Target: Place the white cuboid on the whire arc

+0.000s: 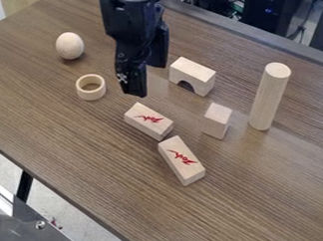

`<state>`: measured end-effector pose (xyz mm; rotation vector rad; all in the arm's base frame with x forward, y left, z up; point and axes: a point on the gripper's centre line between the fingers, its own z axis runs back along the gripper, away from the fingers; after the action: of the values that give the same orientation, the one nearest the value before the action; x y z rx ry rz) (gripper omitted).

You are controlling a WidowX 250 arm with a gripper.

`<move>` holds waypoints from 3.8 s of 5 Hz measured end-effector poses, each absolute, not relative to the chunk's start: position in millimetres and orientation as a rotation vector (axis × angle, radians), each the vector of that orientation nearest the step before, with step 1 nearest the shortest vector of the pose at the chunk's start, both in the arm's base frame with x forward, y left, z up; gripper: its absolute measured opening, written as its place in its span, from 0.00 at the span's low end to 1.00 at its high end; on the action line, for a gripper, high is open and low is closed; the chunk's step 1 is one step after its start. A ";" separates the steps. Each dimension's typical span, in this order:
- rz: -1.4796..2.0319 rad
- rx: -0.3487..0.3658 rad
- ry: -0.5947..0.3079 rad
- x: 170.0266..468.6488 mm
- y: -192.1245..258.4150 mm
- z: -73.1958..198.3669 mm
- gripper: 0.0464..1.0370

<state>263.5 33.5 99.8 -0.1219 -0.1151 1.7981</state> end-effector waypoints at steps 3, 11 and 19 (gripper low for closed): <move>1.753 -0.048 -0.074 260.3 27.7 63.7 0.96; 1.672 -0.151 -0.038 279.2 -1.9 46.5 0.52; 1.602 -0.100 -0.115 355.3 -37.7 74.9 0.52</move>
<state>355.3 -37.7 74.9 -0.0996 -0.1154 1.6020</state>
